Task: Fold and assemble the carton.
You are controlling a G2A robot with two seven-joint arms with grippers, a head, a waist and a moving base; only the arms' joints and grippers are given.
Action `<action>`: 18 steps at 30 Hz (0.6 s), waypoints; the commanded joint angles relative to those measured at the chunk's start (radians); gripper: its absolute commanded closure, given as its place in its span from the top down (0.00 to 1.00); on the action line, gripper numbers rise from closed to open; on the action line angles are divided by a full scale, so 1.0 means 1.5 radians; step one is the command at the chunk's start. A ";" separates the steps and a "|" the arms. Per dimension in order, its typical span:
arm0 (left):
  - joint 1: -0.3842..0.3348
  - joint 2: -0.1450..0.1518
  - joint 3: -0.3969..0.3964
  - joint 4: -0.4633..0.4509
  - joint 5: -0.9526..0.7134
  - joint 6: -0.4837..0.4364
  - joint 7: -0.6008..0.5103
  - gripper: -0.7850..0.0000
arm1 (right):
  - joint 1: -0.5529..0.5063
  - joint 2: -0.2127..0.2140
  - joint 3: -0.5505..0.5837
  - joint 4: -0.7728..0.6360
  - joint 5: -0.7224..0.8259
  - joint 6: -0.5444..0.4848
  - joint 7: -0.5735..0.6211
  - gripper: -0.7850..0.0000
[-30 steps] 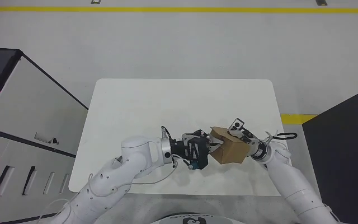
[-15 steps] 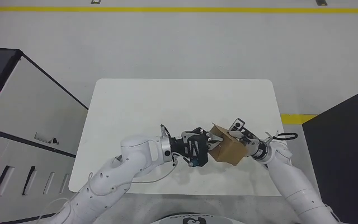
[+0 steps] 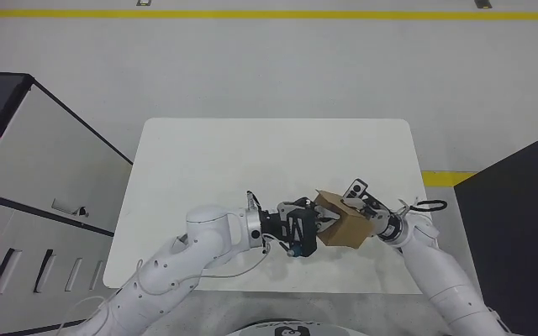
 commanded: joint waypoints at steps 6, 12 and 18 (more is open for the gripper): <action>-0.001 0.001 -0.007 -0.004 -0.005 0.004 -0.003 0.00 | -0.006 0.001 0.006 -0.005 -0.002 -0.001 -0.001 0.00; 0.005 0.003 -0.018 -0.009 -0.008 0.003 -0.003 0.00 | -0.010 0.002 0.011 -0.007 -0.005 0.000 -0.003 0.00; 0.010 0.004 -0.020 -0.011 -0.009 0.002 0.000 0.00 | -0.012 0.002 0.013 -0.010 -0.007 0.000 -0.004 0.00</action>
